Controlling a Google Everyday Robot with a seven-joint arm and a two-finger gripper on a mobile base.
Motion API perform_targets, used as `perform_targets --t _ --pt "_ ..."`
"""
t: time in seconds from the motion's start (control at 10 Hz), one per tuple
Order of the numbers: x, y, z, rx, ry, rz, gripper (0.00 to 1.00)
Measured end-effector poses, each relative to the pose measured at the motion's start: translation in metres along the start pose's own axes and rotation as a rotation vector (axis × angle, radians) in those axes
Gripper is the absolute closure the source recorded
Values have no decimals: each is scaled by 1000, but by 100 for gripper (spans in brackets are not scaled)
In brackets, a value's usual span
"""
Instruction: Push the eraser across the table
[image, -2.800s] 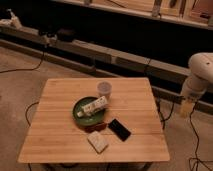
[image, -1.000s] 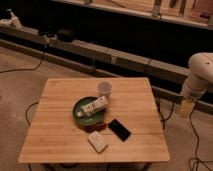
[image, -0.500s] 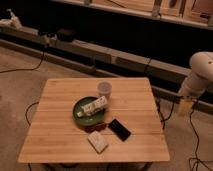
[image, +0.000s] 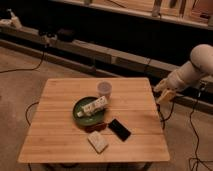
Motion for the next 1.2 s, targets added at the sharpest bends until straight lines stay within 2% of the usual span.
perform_targets --t 0.1,0.2,0.3,0.4,0.5,0.7,0.9,1.0,1.1,1.2 --pt "-15 11 9 -73 -73 -48 72" --pt "-27 19 14 -126 -129 -88 75" --pt "-33 24 17 -159 -166 -114 75" --pt "-35 26 18 -168 -177 -122 75" --pt "-35 26 18 -167 -175 -123 75" --pt "-36 22 20 -136 -160 -143 75" --pt "-41 17 35 -64 -139 -198 75" --pt "-49 17 50 -18 -134 -239 75" --pt "-63 28 76 11 -144 -293 75" --pt "-78 46 103 4 -159 -338 75"
